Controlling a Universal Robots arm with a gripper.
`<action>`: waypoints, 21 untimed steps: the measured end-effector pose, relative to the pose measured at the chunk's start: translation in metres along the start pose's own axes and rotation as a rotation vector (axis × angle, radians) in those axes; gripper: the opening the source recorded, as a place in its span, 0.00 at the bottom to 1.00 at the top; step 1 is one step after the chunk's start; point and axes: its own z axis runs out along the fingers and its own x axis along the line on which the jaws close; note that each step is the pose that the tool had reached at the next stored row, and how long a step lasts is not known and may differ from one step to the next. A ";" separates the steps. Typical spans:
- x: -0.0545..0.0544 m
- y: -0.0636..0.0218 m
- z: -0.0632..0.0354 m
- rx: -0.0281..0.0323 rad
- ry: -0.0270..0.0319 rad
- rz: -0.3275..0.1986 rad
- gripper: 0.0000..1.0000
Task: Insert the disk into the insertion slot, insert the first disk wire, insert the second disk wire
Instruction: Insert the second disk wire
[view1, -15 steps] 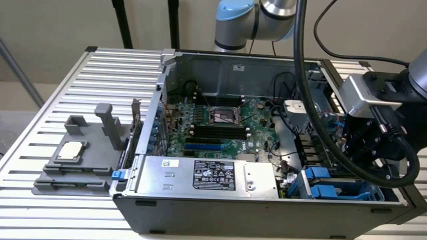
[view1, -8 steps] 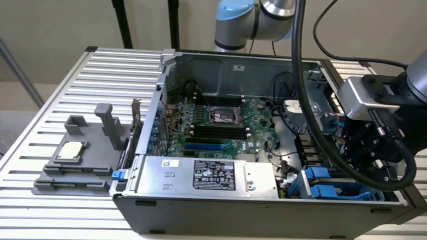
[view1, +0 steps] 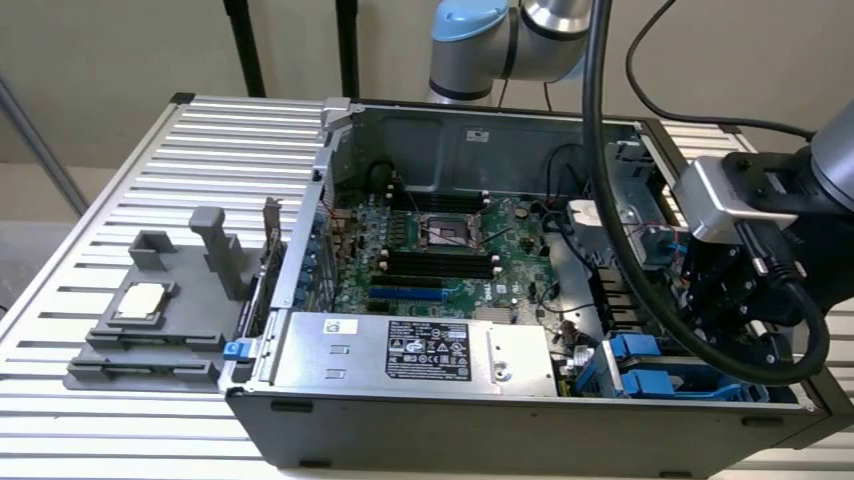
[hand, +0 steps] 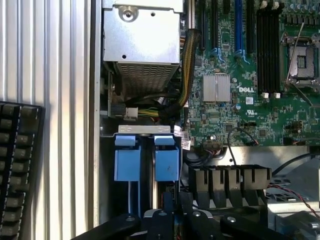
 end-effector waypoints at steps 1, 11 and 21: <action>0.000 -0.0002 0.0002 -0.0001 -0.0006 0.000 0.17; 0.000 -0.0009 0.0037 -0.0007 -0.0062 -0.005 0.17; 0.001 -0.0012 0.0077 -0.0012 -0.0095 -0.008 0.17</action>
